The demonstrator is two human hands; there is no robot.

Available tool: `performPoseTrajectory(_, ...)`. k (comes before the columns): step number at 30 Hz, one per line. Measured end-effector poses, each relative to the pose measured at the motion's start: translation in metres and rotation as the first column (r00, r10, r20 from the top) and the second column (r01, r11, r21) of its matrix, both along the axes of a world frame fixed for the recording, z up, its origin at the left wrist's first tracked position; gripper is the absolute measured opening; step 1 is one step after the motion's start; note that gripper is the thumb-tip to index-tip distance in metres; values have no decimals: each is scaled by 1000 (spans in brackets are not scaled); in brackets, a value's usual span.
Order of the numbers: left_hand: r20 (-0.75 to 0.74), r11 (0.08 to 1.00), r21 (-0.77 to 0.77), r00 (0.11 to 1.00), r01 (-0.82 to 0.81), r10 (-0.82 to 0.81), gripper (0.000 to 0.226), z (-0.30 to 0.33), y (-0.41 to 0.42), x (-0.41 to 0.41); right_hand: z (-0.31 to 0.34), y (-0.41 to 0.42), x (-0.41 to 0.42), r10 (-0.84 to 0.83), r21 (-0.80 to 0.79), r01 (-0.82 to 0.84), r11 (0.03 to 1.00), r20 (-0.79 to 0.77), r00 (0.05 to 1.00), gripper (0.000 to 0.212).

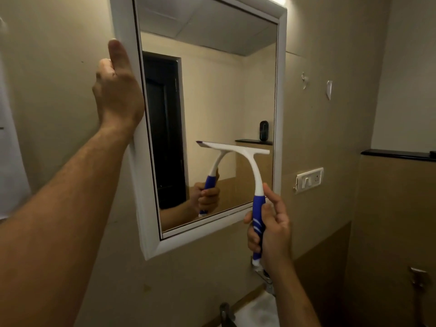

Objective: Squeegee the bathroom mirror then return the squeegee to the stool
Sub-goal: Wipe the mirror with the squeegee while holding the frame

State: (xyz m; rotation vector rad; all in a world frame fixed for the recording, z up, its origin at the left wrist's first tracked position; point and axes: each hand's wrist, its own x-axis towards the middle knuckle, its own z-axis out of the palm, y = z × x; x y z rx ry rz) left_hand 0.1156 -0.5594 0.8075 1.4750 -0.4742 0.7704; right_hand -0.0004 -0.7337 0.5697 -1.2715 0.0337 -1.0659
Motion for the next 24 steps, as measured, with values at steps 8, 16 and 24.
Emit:
performPoseTrajectory(8, 33, 998, -14, 998, 56, -55, 35, -1, 2, 13, -52, 14, -6, -6, 143, 20, 989, -98, 995, 33)
performPoseTrajectory(16, 82, 994, -7, 991, 106, -105, 37, -5, 8, 26, 33, 37, 11, -38, -8, 38, 999, 11, 999, 33)
performPoseTrajectory(24, 59, 985, -97, 989, 140, -134, 48, -29, 4, 40, -49, 80, 5, -23, 48, 25, 999, -48, 999, 31)
